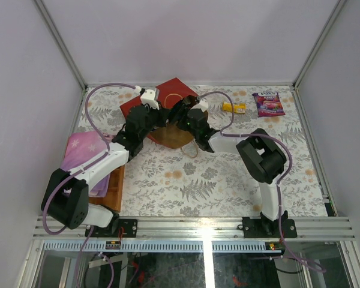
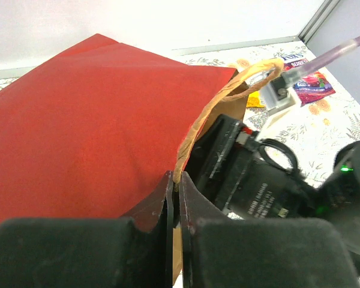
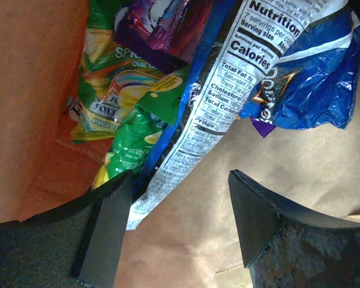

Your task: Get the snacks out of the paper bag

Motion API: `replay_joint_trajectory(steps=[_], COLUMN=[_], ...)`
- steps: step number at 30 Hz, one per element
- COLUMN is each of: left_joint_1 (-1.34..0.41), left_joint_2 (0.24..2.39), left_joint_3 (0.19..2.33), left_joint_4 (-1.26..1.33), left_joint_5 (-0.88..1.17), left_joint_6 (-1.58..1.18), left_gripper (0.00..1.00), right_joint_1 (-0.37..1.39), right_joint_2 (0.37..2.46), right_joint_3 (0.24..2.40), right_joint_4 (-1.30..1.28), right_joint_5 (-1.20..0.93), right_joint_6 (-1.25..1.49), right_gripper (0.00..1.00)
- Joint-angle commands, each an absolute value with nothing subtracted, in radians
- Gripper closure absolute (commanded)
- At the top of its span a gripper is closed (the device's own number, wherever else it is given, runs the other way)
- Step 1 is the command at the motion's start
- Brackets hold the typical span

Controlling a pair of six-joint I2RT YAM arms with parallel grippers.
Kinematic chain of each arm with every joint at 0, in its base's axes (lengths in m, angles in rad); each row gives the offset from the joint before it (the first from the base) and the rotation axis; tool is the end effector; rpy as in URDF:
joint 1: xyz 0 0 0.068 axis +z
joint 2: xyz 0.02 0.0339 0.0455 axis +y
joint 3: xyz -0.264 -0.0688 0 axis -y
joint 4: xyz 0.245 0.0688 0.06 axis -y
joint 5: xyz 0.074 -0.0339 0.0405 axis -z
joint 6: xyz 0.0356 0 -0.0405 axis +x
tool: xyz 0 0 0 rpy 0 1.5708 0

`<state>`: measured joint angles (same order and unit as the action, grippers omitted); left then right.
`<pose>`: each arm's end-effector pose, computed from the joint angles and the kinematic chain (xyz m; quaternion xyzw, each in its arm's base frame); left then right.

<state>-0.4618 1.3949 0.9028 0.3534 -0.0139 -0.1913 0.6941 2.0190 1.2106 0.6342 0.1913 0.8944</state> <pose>0.2926 -0.1451 0.2954 0.0972 0.7481 -0.2056 0.6234 0.3535 0.2854 0.1968 0.1373 0.7525 0.4053 0.5007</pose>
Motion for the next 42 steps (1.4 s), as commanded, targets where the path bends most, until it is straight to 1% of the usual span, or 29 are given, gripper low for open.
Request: replay_joint_trajectory(steps=[1,3,4,5,6,7,8,9,10,16,20,25,30,38,42], left_joint_1=[-0.454,-0.453,-0.454,-0.453,-0.454,-0.454,-0.453,-0.454,-0.454,-0.454,-0.454,-0.454,-0.454,-0.453,-0.453], left_joint_2=[1.381,1.378,1.376,1.375,1.374,1.374,1.373,1.372,1.373,1.371,1.373,1.377,1.382,1.38,1.384], left_joint_3=[0.91,0.909,0.909,0.909,0.908,0.909,0.908,0.909,0.908,0.907,0.907,0.908,0.911,0.917,0.92], left_joint_4=[0.408,0.405,0.404,0.403,0.403,0.403,0.403,0.402,0.402,0.402,0.4,0.397,0.39,0.36,0.354], left_joint_5=[-0.025,-0.029,-0.029,-0.032,-0.036,-0.038,-0.041,-0.043,-0.046,-0.061,-0.074,-0.082,-0.086,-0.115,-0.124], left_joint_6=[-0.194,-0.193,-0.193,-0.194,-0.195,-0.196,-0.198,-0.198,-0.198,-0.192,-0.187,-0.183,-0.18,-0.161,-0.156], left_gripper=[0.99,0.99,0.99,0.99,0.99,0.99,0.99,0.99,0.99,0.99,0.99,0.99,0.98,0.98,0.98], right_joint_1=[0.704,0.705,0.706,0.705,0.706,0.705,0.706,0.706,0.706,0.706,0.706,0.707,0.707,0.688,0.612], right_joint_2=[2.071,2.087,2.09,2.093,2.093,2.092,2.09,2.085,2.077,1.975,1.879,1.75,1.623,1.349,1.161], right_joint_3=[1.303,1.32,1.322,1.32,1.312,1.303,1.295,1.289,1.281,1.238,1.253,1.205,1.173,0.994,0.885], right_joint_4=[0.677,0.675,0.677,0.684,0.695,0.706,0.711,0.711,0.711,0.7,0.641,0.631,0.558,0.407,0.284], right_joint_5=[0.229,0.225,0.224,0.221,0.219,0.217,0.221,0.226,0.23,0.214,0.177,0.18,0.166,0.197,0.219], right_joint_6=[0.909,0.915,0.915,0.916,0.917,0.919,0.921,0.924,0.925,0.904,0.867,0.846,0.822,0.719,0.669], right_gripper=[0.3,0.32,0.35,0.42,0.52,0.72,0.87,0.97,1.0,1.0,1.0,1.0,1.0,1.0,1.0])
